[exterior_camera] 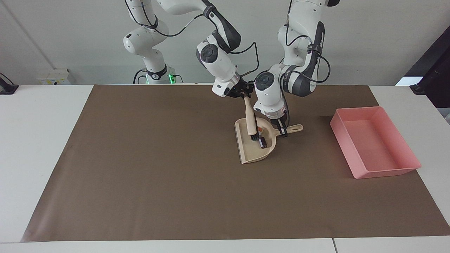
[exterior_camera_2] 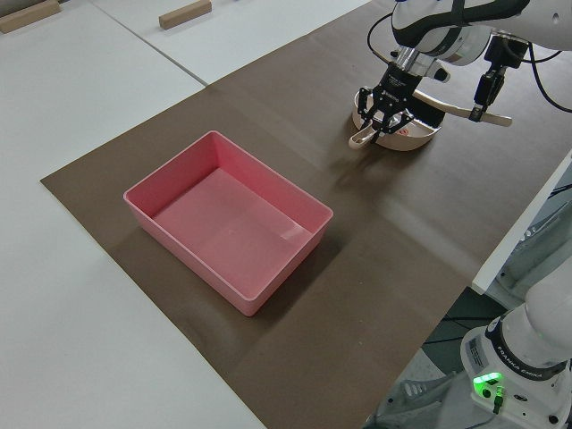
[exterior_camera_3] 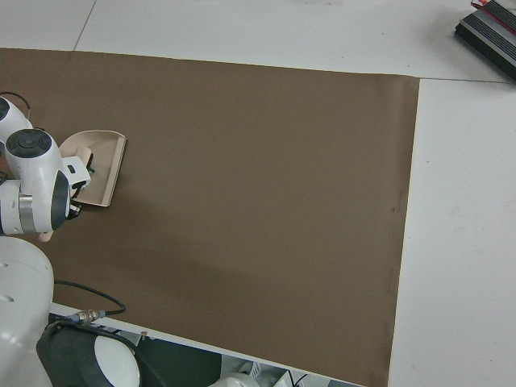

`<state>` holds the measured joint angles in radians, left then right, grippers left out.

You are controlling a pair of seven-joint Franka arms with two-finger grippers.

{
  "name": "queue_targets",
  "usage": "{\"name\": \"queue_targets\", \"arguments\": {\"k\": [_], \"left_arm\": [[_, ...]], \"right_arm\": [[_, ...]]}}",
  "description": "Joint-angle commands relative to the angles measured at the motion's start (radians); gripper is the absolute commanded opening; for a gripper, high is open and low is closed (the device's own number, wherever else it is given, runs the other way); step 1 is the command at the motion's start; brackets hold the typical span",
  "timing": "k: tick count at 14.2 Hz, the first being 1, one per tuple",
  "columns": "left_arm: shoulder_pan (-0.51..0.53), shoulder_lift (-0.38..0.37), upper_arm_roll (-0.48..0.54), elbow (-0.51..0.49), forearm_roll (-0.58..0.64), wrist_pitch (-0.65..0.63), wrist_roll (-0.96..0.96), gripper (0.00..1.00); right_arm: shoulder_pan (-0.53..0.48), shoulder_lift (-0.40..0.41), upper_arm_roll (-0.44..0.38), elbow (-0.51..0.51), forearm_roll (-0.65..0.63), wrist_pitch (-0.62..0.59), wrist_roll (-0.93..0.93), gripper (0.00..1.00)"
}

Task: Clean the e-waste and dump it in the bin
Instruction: 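Sweep the electronic component into the dustpan with the brush in the right gripper, then carry the dustpan to the bin with the left gripper while the right gripper returns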

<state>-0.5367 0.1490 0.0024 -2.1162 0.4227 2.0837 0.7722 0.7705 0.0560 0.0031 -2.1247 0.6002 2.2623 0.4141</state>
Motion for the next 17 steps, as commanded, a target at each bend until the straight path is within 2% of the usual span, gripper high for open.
{"name": "queue_targets", "arguments": {"k": [1,2,5,7,8,12,17], "left_arm": [[0.044,-0.046,-0.004,-0.045,-0.08,0.058,0.082,0.0],[0.049,-0.066,0.001,-0.041,-0.129,0.052,0.14,0.0],[0.11,-0.12,0.004,-0.038,-0.147,0.042,0.226,0.0],[0.171,-0.15,0.004,-0.034,-0.194,0.023,0.309,0.0],[0.197,-0.167,0.005,-0.03,-0.22,0.007,0.372,0.0],[0.346,-0.189,0.01,0.062,-0.347,-0.105,0.645,0.0],[0.588,-0.158,0.011,0.2,-0.496,-0.187,0.931,0.0]], "right_arm": [[-0.101,-0.122,0.003,-0.006,-0.112,-0.171,0.071,0.0],[-0.156,-0.163,0.003,-0.006,-0.129,-0.246,0.072,0.0],[-0.354,-0.269,0.005,-0.006,-0.255,-0.461,0.034,0.0],[-0.474,-0.289,0.005,-0.008,-0.351,-0.573,-0.082,0.0],[-0.526,-0.298,0.006,-0.018,-0.408,-0.589,-0.131,0.0],[-0.71,-0.338,0.006,-0.121,-0.586,-0.557,-0.374,0.0],[-0.914,-0.317,0.008,-0.227,-0.688,-0.382,-0.592,0.0]]}}
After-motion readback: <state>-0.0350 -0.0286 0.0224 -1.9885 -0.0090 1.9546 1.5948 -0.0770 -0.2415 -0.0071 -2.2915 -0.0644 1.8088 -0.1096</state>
